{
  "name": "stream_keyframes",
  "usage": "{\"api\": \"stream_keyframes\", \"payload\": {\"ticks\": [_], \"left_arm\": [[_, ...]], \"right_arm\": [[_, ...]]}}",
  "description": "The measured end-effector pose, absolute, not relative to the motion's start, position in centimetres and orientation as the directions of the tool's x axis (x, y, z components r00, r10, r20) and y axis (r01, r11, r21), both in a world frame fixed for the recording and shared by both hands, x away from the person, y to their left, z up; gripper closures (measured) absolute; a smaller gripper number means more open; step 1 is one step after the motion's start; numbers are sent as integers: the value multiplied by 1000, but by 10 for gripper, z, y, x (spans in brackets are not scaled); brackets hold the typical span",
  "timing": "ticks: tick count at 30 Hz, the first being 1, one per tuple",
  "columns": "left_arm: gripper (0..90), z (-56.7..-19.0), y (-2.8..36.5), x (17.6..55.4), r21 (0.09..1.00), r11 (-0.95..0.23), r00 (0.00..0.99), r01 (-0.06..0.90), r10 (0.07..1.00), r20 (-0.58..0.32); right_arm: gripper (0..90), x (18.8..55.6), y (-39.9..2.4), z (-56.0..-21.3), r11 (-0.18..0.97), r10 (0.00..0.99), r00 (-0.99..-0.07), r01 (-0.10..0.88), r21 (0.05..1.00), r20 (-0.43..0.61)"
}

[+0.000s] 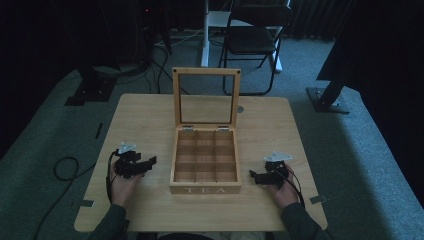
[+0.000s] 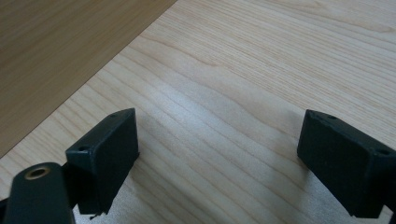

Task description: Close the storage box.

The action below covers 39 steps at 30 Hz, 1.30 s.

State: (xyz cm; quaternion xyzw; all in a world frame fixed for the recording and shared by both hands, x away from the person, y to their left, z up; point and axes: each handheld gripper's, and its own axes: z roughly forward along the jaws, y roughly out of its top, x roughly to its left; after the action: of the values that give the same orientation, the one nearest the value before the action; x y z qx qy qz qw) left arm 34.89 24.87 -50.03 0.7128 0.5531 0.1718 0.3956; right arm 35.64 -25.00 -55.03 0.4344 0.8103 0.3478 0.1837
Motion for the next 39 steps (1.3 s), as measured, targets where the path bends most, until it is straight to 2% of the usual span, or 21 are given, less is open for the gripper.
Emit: {"api": "stream_keyframes", "payload": {"ticks": [19,29,39], "left_arm": [[282,-457,236,373,812,-114,384,573,912,-143],[282,-431,229,386,837,-101,404,538,902,-151],[289,-420,219,398,841,-125,420,527,898,-130]], "right_arm": [[121,356,-250,-550,380,832,-554,578,722,6],[121,356,-250,-550,378,833,-553,579,722,7],[121,355,-250,-550,390,823,-567,572,722,4]]}}
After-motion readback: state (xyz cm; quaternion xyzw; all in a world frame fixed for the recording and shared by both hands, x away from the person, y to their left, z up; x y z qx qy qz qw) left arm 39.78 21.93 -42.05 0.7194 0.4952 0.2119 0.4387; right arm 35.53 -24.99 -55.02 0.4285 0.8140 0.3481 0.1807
